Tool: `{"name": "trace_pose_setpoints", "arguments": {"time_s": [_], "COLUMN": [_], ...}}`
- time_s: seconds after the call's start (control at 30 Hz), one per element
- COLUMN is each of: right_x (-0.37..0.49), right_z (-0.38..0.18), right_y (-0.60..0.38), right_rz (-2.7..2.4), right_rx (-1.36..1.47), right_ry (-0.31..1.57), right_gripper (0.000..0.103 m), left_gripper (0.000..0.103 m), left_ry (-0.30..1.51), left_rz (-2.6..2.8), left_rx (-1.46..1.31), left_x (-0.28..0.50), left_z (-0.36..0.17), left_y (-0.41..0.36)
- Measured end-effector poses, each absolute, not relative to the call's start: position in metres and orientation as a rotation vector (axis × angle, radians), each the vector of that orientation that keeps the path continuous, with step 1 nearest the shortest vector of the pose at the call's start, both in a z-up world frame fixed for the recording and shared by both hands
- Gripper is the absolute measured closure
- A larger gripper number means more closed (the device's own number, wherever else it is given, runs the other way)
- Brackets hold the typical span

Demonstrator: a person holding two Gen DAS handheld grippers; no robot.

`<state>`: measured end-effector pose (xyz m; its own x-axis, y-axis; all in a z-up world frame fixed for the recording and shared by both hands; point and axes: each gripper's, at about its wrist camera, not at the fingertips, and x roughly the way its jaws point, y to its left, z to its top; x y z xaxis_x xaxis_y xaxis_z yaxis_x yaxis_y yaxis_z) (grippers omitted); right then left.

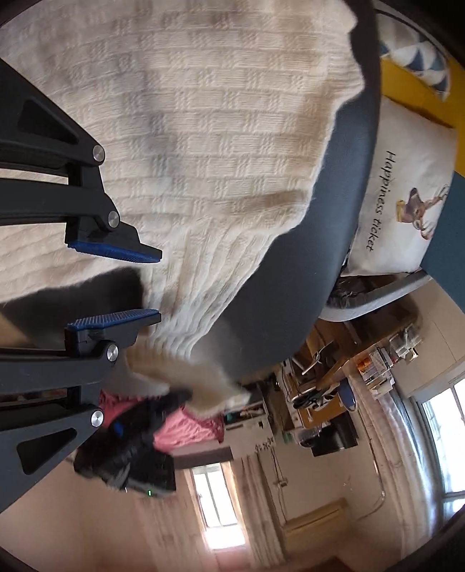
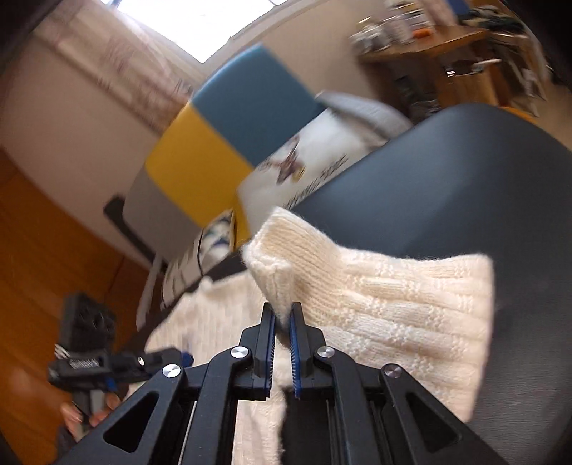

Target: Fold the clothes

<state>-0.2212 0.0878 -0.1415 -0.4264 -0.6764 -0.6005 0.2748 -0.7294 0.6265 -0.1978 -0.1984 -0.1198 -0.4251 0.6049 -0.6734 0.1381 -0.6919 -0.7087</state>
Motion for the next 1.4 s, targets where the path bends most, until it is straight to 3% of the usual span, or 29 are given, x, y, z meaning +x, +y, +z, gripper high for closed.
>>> {"name": "trace_pose_setpoints", "arguments": {"time_s": [0.07, 0.3, 0.43, 0.57, 0.63, 0.67, 0.73, 0.77, 0.83, 0.87, 0.9, 1.23, 1.4], "right_x": [-0.217, -0.184, -0.159, -0.147, -0.148, -0.148, -0.149, -0.15, -0.151, -0.152, -0.153, -0.143, -0.132], "right_z": [-0.154, -0.182, -0.18, -0.179, -0.18, -0.181, -0.184, -0.184, -0.182, -0.181, -0.177, -0.187, -0.201], "right_y": [0.062, 0.011, -0.012, -0.019, -0.018, -0.017, -0.014, -0.013, -0.008, -0.005, 0.001, 0.132, 0.155], "right_rz": [-2.13, -2.074, -2.097, -2.123, -2.133, -2.135, -2.142, -2.142, -2.134, -2.127, -2.134, -2.211, -2.222], "right_rx": [1.237, 1.291, 1.232, 1.196, 1.194, 1.19, 1.194, 1.195, 1.199, 1.201, 1.197, 1.271, 1.299], "right_ry": [-0.517, -0.226, 0.051, 0.186, 0.193, 0.193, 0.192, 0.173, 0.123, 0.092, 0.037, -0.721, -0.861], "right_gripper": [0.097, 0.097, 0.097, 0.097, 0.097, 0.097, 0.097, 0.095, 0.092, 0.081, 0.077, 0.077, 0.077], "left_gripper": [0.076, 0.057, 0.054, 0.054, 0.062, 0.074, 0.08, 0.088, 0.092, 0.095, 0.095, 0.097, 0.097], "left_ry": [-1.053, -1.217, -1.247, -1.255, -1.23, -1.21, -1.213, -1.212, -1.165, -1.144, -1.118, -1.041, -0.955], "left_rz": [2.16, 2.024, 2.001, 1.977, 1.986, 2.002, 2.005, 2.008, 2.046, 2.077, 2.108, 2.271, 2.318], "left_rx": [-1.495, -1.557, -1.6, -1.66, -1.676, -1.691, -1.693, -1.695, -1.698, -1.699, -1.702, -1.406, -1.265], "left_x": [-0.197, -0.205, -0.216, -0.221, -0.223, -0.224, -0.225, -0.226, -0.224, -0.224, -0.224, -0.227, -0.242], "left_z": [-0.121, -0.149, -0.161, -0.175, -0.179, -0.18, -0.182, -0.183, -0.18, -0.178, -0.174, -0.074, -0.003], "left_y": [-0.2, -0.204, -0.195, -0.182, -0.175, -0.172, -0.172, -0.171, -0.168, -0.166, -0.165, -0.164, -0.142]}}
